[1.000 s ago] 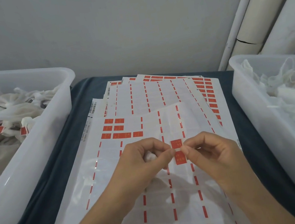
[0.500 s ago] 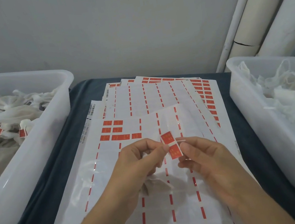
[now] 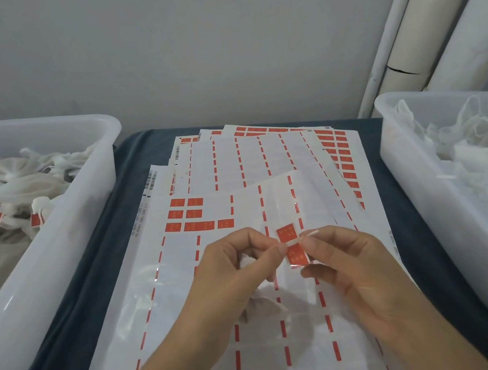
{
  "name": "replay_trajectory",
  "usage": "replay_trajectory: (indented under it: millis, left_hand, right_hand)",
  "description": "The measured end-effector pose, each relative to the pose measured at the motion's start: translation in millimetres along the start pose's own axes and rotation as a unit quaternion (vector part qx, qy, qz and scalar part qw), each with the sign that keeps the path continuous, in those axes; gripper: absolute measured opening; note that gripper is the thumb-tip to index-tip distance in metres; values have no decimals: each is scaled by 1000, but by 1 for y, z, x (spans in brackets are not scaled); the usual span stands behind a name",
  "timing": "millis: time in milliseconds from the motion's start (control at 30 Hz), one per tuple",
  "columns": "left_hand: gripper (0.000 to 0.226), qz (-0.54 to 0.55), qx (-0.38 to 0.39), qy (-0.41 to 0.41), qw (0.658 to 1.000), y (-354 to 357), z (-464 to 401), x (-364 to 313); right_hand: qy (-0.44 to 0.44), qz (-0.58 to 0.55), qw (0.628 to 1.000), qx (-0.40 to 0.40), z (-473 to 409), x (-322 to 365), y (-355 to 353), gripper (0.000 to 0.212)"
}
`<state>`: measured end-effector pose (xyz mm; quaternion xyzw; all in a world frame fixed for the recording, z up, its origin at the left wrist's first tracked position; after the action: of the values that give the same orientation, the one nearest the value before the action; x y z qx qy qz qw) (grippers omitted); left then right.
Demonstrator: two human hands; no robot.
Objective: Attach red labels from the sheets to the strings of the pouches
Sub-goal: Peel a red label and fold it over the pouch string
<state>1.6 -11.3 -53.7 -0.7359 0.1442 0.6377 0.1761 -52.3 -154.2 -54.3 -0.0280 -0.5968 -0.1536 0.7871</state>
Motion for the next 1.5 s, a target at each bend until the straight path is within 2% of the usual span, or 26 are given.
replay_trajectory:
  millis: [167, 267, 333, 400, 467, 533, 600, 667, 700, 867, 1033, 1100, 1133, 1200, 1233, 1333, 1400, 1500]
  left_hand:
    - [12, -18, 1, 17, 1000, 2, 0, -5]
    - [6, -86, -28, 54, 994, 6, 4, -4]
    - [23, -143, -34, 112, 983, 12, 8, -3]
    - [53, -171, -44, 150, 973, 15, 11, -1]
    - [61, -197, -55, 171, 964, 12, 11, 2]
    - [46, -258, -60, 246, 933, 9, 10, 3]
    - [29, -330, -66, 331, 882, 7, 9, -1]
    - [23, -377, -47, 403, 833, 9, 10, 2]
    - [25, -382, -32, 424, 821, 8, 10, 4]
    - [31, -343, -14, 420, 840, 6, 12, 6]
    - [30, -334, -10, 390, 858, 9, 12, 7]
    - [25, -285, -28, 353, 891, 9, 12, 4]
    - [20, -236, -44, 310, 920, 9, 13, 1]
    - [9, -111, -81, 195, 971, 8, 13, -5]
    - [8, -55, -107, 151, 981, 8, 12, -6]
    - [20, 62, -154, 71, 983, 6, 10, -8]
    - [28, 97, -154, 59, 982, 8, 11, -10]
    - [29, 119, -145, 41, 981, 12, 15, -10]
  right_hand:
    - [-35, 62, 996, -58, 0, -1, -1, 26]
    - [-23, 68, 994, -77, -3, -2, -1, 25]
    - [-12, 57, 995, -82, -3, -2, -2, 19]
    - [-10, 51, 996, -78, -2, -2, -3, 14]
    - [-4, 53, 997, -64, -2, -3, -4, 15]
    - [8, 44, 998, -40, -1, -3, -2, 15]
    - [13, 30, 999, -26, 0, -1, -2, 17]
    - [6, 38, 999, -21, 1, 1, -3, 18]
    - [-3, 48, 999, -21, 1, 2, -4, 18]
    - [-56, 115, 991, -43, 7, 7, -2, 20]
    - [-152, 201, 964, -84, 9, 6, -4, 10]
    - [-187, 219, 952, -101, 10, 5, -2, 6]
    - [-192, 206, 954, -105, 11, 5, 0, 4]
    - [-186, 142, 965, -119, 12, 6, 2, 22]
    - [-175, 106, 970, -129, 12, 7, 0, 29]
    - [-139, 47, 981, -126, 13, 10, 3, 36]
    - [-124, 52, 986, -96, 14, 7, 9, 39]
    - [-115, 50, 990, -59, 16, 2, 17, 34]
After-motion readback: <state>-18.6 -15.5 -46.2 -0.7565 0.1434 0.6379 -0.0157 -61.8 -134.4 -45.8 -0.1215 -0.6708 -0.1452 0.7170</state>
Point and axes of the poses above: each hand's wrist, its own z-axis away from the middle knuckle, its own y-axis out of the palm, x = y × z, the point moved 1 cm from there along -z, towards the middle knuckle, and after that the axes turned 12 degrees about y, right-handed, at the moved point
